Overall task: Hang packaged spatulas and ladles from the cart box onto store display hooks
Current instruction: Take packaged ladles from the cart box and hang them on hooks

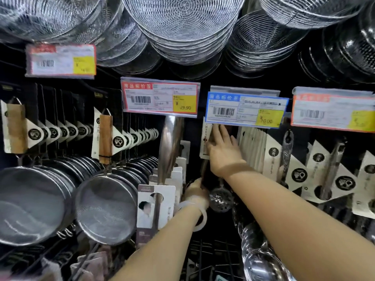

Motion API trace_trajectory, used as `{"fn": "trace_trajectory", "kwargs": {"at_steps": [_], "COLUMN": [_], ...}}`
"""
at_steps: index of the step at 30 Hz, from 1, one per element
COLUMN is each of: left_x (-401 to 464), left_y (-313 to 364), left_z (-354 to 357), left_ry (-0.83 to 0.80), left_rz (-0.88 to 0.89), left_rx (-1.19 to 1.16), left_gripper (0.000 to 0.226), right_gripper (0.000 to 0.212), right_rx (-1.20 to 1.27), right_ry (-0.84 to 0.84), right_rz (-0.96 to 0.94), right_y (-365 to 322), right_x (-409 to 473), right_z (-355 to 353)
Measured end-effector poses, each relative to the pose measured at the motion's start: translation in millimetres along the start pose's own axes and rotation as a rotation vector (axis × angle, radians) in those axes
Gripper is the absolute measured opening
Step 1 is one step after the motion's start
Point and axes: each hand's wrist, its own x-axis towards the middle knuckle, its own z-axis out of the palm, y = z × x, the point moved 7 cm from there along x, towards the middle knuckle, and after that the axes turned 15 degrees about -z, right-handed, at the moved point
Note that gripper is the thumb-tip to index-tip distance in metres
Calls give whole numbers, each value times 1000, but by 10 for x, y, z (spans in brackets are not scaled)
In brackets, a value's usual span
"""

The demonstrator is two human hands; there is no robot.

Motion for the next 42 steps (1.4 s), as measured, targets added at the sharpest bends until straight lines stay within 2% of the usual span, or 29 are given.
{"fn": "trace_trajectory", "kwargs": {"at_steps": [6,9,14,18,20,23,29,35,37,42], "left_x": [-421,-658,-1058,-1511,-1805,-2302,-3060,-4007,-4436,-5492], "left_y": [134,136,29,-101,-153,-171,-227,-145,-95,19], "left_z": [41,36,-136,-146,6,386,1317,2523,2991,4068], "left_ry": [39,61,64,88,87,74,-99,-254,-307,-431], "left_rz": [171,310,463,577,609,725,873,940,973,1044], "left_rx": [387,621,805,841,817,814,921,1010,1005,975], "left_gripper": [52,56,69,68,67,68,74,73,72,74], "right_gripper": [81,86,63,67,69,76,74,71,67,70], "right_rx": [131,271,320,268,233,225,141,82,42,17], "right_ry": [-227,-178,-62,-27,-61,-197,-374,-431,-431,-487], "right_rz": [33,50,-3,0,59,237,494,628,670,828], "right_y": [-4,-198,-535,-682,-659,-474,70,660,892,1416], "right_x": [-149,-399,-1210,-2026,-2422,-2988,-4104,-5434,-5967,-7334], "right_z": [25,-28,-259,-288,-223,-56,13,-218,-359,-725]}}
